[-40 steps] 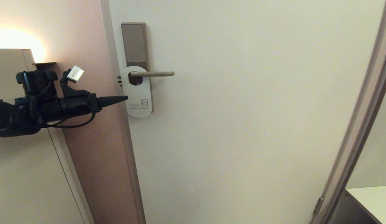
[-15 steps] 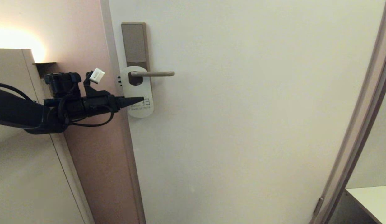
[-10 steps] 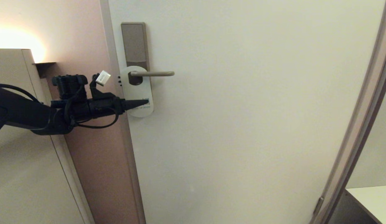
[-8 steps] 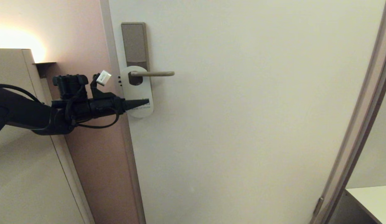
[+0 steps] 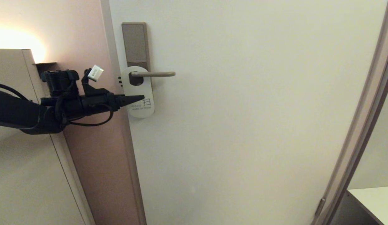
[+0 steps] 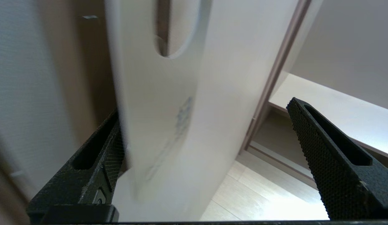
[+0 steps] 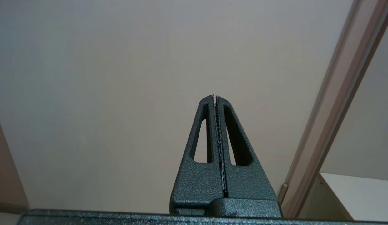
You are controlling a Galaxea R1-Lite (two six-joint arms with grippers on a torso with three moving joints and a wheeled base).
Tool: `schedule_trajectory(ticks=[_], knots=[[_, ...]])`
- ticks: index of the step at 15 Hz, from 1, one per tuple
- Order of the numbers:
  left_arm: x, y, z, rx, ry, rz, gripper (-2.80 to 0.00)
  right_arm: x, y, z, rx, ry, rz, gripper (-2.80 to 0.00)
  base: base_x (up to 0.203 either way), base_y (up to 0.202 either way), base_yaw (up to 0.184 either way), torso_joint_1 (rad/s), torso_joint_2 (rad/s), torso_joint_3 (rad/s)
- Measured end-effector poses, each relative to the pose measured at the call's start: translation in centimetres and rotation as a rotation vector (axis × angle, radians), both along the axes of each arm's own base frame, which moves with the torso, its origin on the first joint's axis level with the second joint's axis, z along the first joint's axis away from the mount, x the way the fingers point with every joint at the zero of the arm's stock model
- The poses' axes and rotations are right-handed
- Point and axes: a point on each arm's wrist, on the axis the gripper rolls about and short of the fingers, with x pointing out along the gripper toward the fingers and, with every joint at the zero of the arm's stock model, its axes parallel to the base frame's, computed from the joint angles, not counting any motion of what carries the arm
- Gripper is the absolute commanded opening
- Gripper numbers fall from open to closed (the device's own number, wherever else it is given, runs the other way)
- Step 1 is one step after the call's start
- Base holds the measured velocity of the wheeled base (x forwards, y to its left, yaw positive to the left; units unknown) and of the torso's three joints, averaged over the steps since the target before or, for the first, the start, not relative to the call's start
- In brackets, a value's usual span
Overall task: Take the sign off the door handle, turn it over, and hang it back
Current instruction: Take down the sign
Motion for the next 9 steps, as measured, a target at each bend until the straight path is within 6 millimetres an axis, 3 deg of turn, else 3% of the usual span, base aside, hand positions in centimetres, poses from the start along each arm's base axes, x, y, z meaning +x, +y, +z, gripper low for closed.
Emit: schedule_trajectory(ticks=[9], knots=[[-1.3,-2.2,0.1,0.000,0.015,-0.057,0.00,0.0,0.0,0.0,0.000,0.000,-0.001,-2.80,0.000,0.000,0.000,0.000,0.00,0.000]])
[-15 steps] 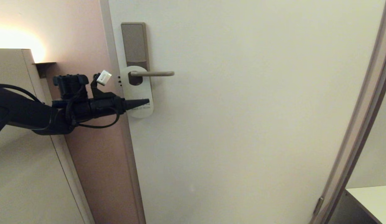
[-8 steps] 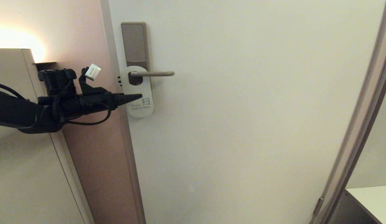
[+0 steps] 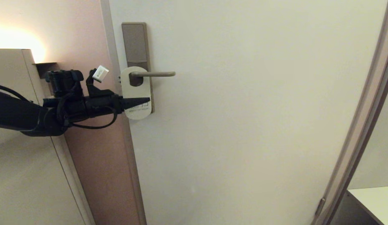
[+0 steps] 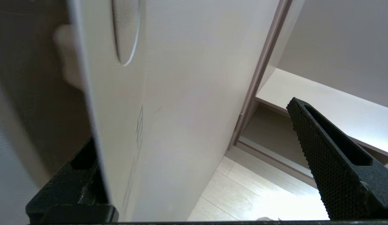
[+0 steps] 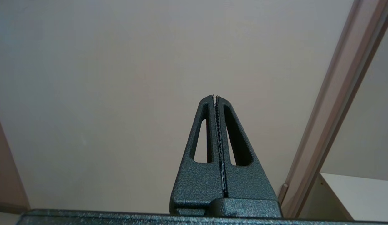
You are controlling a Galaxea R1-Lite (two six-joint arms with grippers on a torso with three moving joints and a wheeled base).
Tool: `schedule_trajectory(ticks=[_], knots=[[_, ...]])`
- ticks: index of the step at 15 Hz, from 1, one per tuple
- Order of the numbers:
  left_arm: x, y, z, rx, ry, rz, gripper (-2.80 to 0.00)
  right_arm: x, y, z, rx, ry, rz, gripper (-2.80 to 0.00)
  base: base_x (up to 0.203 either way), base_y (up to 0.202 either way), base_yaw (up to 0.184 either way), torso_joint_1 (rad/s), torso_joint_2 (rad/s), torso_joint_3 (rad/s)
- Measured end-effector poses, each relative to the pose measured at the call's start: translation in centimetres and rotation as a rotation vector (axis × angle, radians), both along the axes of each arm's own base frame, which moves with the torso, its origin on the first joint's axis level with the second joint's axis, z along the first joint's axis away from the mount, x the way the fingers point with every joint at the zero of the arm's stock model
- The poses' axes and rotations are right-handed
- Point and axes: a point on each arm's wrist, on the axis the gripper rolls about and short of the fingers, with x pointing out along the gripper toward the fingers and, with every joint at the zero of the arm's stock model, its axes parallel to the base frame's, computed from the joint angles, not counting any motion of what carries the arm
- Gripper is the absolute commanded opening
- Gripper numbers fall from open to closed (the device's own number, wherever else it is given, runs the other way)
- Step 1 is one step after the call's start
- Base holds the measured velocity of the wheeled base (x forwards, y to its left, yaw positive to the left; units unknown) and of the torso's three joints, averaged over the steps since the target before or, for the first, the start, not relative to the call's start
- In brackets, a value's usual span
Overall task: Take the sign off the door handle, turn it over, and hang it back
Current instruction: Take down the sign
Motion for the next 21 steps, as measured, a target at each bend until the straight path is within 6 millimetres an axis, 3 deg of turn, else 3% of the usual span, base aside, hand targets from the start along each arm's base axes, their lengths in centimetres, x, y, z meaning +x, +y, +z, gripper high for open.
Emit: schedule_trajectory(ticks=[7,21], knots=[[1.0,-0.2,-1.0,0.002,0.008,0.000,0.00,0.0,0.0,0.0,0.000,0.000,0.000,-2.80,0.000,0.000,0.000,0.000,0.00,0.000],[2.0,-0.1,-1.2,-0.001,-0.040,0.007,0.00,0.0,0.0,0.0,0.000,0.000,0.000,-2.80,0.000,0.000,0.000,0.000,0.00,0.000]])
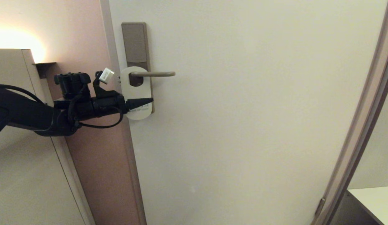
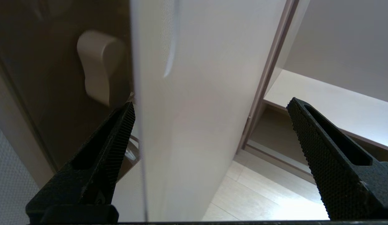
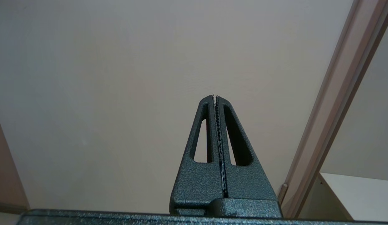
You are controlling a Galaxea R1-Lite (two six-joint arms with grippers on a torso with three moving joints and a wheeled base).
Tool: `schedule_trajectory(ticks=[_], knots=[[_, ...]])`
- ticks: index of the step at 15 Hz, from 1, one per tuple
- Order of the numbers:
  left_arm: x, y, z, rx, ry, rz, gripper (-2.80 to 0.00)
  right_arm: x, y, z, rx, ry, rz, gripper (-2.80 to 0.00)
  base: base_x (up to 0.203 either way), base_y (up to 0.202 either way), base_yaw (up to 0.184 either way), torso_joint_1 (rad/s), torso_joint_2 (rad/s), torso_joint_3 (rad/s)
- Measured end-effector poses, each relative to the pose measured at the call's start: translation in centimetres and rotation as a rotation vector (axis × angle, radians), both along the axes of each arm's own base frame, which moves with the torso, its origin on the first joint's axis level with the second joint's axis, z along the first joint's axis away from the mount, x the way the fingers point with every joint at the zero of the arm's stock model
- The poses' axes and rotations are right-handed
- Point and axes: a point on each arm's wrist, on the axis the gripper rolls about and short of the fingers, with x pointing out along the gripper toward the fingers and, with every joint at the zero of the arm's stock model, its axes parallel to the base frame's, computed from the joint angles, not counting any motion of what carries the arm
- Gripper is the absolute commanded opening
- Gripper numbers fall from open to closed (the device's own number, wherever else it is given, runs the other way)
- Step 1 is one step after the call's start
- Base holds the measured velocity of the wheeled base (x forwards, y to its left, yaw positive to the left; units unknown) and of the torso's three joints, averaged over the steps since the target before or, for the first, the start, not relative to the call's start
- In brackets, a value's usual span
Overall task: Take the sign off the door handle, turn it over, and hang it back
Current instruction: Take down the sign
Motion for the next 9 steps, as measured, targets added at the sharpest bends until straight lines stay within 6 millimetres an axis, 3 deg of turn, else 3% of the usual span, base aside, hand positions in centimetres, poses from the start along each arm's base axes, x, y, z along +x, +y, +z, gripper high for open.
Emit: schedule_trajectory(ticks=[9], knots=[[0.03,0.04,-0.61,-0.010,0.037,0.010,0.00,0.00,0.00,0.00,0.000,0.000,0.000,-2.80,0.000,0.000,0.000,0.000,0.00,0.000]])
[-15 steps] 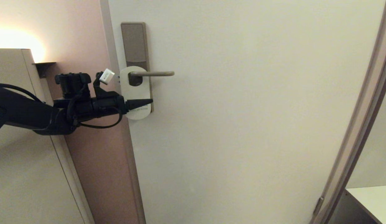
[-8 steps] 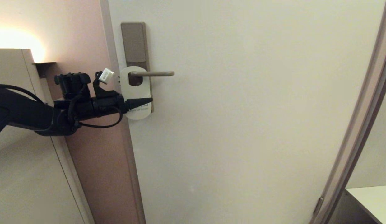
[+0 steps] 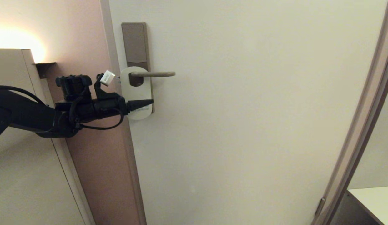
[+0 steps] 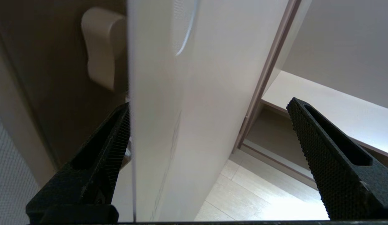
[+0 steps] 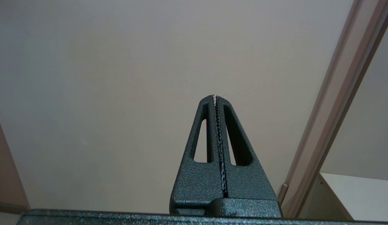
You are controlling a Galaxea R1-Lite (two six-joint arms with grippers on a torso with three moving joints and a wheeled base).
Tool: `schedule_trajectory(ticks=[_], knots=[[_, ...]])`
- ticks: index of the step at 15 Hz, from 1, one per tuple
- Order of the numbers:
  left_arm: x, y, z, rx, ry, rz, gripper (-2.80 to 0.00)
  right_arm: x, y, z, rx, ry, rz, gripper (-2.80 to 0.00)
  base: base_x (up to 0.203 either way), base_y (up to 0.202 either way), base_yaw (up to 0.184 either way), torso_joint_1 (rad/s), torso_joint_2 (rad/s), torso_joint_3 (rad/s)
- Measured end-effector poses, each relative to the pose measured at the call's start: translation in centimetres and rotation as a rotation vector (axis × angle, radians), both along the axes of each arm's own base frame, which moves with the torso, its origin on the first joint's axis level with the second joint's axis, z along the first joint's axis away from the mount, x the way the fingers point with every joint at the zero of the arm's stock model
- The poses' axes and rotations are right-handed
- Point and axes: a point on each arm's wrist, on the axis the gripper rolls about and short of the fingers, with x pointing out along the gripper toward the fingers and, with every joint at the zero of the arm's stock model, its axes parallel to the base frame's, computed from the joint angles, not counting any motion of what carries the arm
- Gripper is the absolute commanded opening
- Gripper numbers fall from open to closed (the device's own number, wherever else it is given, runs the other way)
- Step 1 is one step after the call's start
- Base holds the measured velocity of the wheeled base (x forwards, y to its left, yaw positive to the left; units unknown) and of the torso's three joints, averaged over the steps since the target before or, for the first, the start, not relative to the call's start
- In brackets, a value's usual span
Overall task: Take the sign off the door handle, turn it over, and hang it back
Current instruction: Take down the sign
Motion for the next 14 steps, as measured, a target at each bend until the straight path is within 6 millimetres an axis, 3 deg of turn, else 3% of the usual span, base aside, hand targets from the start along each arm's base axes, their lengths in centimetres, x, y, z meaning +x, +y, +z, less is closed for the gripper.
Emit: schedule_trajectory(ticks=[4,5,14], knots=[[0.09,0.03,-0.40,0.002,0.008,0.007,0.00,0.00,0.00,0.00,0.000,0.000,0.000,-2.80,0.000,0.000,0.000,0.000,0.00,0.000],[0.10,0.05,-0.44,0.003,0.007,0.007,-2.80,0.00,0.00,0.00,0.000,0.000,0.000,-2.80,0.000,0.000,0.000,0.000,0.00,0.000],[-0.47,0.31,-0.60,-0.015,0.037,0.017,-2.80,0.00,0.00,0.00,0.000,0.000,0.000,-2.80,0.000,0.000,0.000,0.000,0.00,0.000]])
